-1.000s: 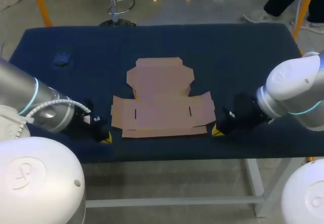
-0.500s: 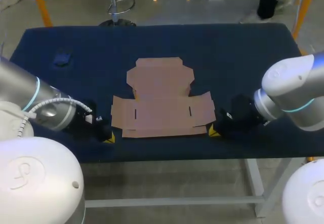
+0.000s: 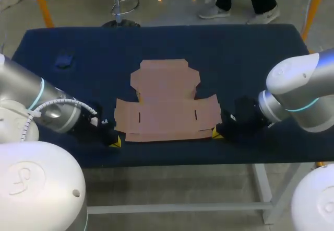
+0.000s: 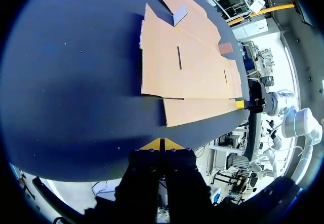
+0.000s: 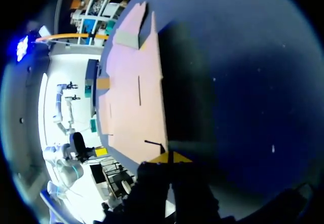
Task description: Assemble the packaging by folding the flat box into shape, placing the metal phone stand inside, and closing the box properly
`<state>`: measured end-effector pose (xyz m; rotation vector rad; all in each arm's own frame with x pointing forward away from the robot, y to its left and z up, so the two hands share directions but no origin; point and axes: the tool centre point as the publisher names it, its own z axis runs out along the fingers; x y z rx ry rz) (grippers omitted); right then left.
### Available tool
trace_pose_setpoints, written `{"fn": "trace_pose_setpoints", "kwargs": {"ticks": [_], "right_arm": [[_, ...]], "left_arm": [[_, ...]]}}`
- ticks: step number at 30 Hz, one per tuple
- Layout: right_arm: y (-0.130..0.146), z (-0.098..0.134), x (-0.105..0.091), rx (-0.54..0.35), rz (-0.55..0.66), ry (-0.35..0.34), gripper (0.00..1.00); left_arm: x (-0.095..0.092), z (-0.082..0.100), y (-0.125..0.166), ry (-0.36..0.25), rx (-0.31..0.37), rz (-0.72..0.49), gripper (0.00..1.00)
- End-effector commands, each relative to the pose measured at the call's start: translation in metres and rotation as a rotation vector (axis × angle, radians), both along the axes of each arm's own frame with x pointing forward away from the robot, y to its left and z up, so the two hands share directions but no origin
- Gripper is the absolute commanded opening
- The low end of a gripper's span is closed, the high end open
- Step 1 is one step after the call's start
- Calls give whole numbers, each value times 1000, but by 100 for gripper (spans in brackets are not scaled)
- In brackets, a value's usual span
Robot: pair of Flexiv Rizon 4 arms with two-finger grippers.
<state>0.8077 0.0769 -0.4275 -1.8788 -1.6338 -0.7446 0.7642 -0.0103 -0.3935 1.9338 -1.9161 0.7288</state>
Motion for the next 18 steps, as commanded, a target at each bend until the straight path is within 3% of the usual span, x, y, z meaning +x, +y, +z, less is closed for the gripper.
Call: {"fn": "trace_pose_setpoints", "kwargs": {"ticks": [1, 18], "right_arm": [[-1, -1, 1, 9, 2, -4, 0], [3, 1, 4, 11, 13, -14, 0]], "left_arm": [[7, -8, -3, 18, -3, -2, 0], [24, -18, -5, 85, -50, 16, 0]]}}
